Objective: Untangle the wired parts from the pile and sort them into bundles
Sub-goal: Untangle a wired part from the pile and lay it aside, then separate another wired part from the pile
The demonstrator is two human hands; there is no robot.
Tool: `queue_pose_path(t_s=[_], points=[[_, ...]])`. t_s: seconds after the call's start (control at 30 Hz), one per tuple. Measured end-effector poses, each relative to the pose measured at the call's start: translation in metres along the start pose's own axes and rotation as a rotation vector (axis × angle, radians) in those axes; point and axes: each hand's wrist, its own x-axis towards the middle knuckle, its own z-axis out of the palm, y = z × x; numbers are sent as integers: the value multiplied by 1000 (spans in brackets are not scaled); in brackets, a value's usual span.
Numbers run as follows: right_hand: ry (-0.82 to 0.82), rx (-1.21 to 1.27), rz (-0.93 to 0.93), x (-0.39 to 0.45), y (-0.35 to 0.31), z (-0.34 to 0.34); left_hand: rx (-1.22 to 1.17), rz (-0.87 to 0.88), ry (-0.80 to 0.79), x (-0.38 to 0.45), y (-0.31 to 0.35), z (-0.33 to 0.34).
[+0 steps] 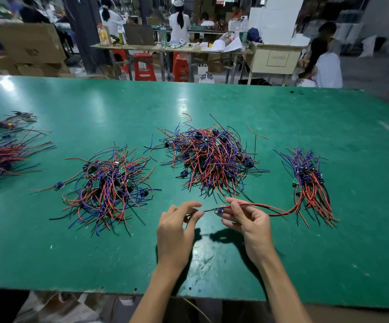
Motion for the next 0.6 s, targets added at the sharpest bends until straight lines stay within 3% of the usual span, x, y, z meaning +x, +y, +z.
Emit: queue_pose_path(t_s=[0.13,0.23,0.37,0.47,0.6], points=[[69,66,88,6,-1,-1,12,-87,-67,2,-1,2],[119,151,124,13,-13,-7,-32,-176,48,5,-2,2],[281,376,-39,46,-65,-17,-214,-423,241,9,-11,0],[445,601,-232,82,-117,-28,-266,-482,266,11,-13,-1],[586,609,-133,108,-133,-56,-258,-450,203,11,-7,1]])
